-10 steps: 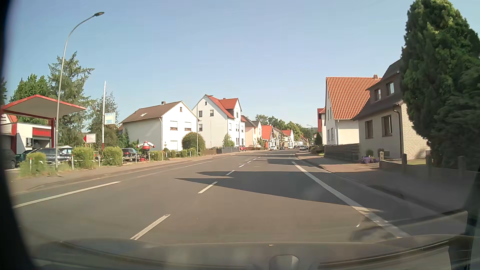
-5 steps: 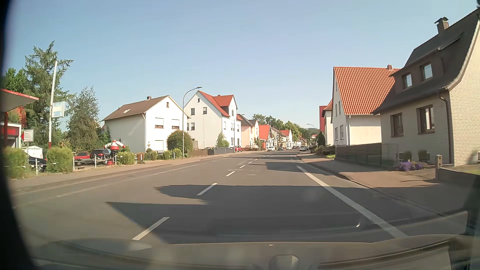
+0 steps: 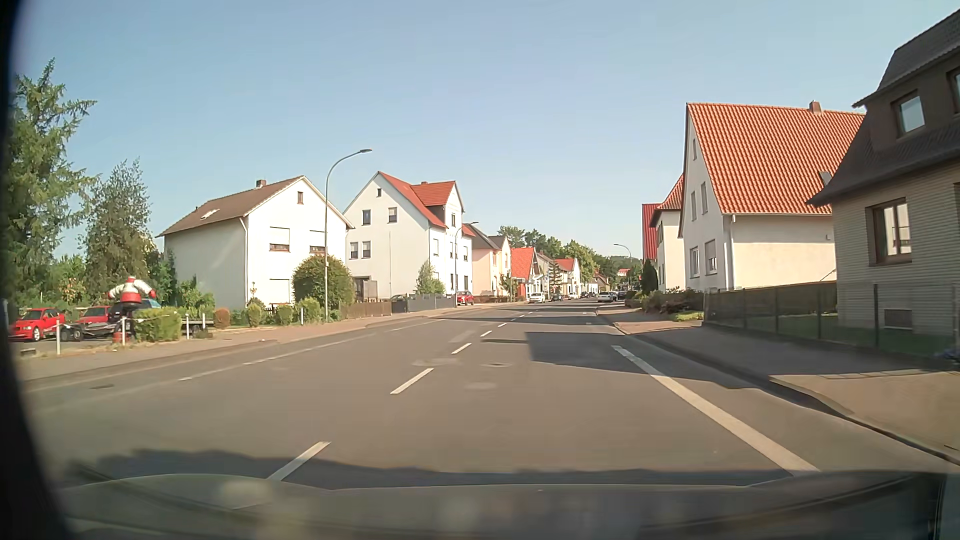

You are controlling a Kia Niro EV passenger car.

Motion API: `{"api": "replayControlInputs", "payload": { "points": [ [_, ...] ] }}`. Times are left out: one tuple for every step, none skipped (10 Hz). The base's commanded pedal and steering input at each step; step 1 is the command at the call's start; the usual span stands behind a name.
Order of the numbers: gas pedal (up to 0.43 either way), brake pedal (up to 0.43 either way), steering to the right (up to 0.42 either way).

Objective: Follow the waypoints while adhering to traffic rules and regulations

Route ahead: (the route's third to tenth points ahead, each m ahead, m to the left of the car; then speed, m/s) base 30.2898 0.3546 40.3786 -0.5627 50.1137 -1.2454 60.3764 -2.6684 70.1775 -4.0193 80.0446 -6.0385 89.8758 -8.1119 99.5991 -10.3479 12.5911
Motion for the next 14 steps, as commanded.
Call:
{"api": "replayControlInputs", "payload": {
  "points": [
    [0.197, 0.006, 0.012],
    [0.197, 0.006, 0.012],
    [0.197, 0.006, 0.012],
    [0.197, 0.006, 0.012],
    [0.197, 0.006, 0.012],
    [0.197, 0.006, 0.011],
    [0.197, 0.006, 0.011],
    [0.197, 0.006, 0.011],
    [0.197, 0.006, 0.011],
    [0.197, 0.006, 0.011],
    [0.169, 0.006, 0.011],
    [0.169, 0.006, 0.011],
    [0.169, 0.006, 0.011],
    [0.157, 0.006, 0.011]
  ]
}}
